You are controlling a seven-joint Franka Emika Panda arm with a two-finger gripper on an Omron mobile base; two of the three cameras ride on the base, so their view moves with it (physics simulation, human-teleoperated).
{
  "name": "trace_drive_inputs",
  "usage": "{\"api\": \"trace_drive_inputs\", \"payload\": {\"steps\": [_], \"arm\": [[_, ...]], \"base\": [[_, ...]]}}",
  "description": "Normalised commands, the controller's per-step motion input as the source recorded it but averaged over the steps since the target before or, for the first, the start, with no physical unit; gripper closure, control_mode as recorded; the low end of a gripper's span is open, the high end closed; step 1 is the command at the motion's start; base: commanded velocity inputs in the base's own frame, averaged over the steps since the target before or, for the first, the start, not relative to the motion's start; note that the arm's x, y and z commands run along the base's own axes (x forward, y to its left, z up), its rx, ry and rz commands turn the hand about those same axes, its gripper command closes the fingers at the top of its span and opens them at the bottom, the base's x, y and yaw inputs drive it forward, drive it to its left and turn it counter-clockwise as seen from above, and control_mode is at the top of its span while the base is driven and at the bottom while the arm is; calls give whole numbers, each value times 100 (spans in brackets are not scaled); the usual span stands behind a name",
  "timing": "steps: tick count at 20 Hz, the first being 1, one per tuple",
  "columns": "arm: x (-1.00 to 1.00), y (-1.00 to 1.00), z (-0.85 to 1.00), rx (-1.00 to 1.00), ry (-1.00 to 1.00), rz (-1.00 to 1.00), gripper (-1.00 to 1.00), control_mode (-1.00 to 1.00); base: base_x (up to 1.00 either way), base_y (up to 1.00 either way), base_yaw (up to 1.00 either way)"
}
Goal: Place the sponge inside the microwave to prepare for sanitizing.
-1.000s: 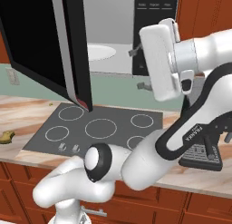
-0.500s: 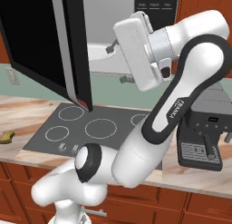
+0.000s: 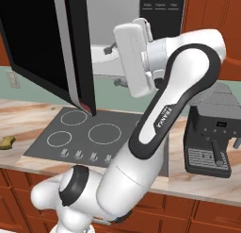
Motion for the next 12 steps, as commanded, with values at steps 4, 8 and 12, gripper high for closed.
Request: {"api": "trace_drive_inputs", "payload": {"steps": [4, 8, 12], "arm": [[0, 38, -10, 19, 0, -10, -100, -100], [0, 46, 0, 10, 0, -11, -100, -100], [-5, 47, 0, 8, 0, -9, -100, -100]], "base": [[0, 0, 0], [0, 0, 0], [0, 0, 0]]}}
